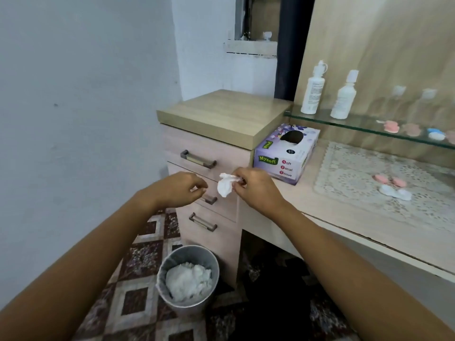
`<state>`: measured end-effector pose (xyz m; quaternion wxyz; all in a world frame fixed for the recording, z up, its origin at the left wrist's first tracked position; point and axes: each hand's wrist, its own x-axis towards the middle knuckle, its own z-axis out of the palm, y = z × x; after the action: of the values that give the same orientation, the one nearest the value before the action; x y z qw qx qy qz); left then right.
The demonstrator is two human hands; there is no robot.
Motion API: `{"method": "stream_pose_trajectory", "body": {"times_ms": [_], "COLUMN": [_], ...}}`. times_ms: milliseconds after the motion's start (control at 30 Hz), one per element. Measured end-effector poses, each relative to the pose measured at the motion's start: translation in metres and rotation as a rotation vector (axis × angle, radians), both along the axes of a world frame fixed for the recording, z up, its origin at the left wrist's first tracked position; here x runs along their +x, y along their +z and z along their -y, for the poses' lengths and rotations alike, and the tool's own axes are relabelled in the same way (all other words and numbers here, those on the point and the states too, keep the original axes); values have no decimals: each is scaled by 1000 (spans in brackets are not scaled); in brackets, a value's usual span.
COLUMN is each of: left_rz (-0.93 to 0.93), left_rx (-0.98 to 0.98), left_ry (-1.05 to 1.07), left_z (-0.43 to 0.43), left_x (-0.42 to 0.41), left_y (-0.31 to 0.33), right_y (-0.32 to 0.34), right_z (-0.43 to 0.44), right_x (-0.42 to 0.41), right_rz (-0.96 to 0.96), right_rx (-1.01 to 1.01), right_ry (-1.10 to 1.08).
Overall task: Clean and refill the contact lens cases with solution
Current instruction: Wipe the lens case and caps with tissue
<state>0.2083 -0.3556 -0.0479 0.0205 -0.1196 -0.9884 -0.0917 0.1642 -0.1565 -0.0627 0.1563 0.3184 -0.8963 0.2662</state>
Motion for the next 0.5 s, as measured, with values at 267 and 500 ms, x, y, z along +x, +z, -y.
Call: {"method": "stream_pose_trajectory", "body": {"times_ms": [267,500], "left_rz": [56,71], "left_rx": [61,111], "left_ry": [126,212], "left_z": [55,89], "left_x": [10,13], "left_y": [-42,-91], "right_y": [-30,-71], "right_z": [63,105], "right_x": [-2,-8], "right_rz": [86,187], "right_rx": [32,82], "right_ry": [106,164]}}
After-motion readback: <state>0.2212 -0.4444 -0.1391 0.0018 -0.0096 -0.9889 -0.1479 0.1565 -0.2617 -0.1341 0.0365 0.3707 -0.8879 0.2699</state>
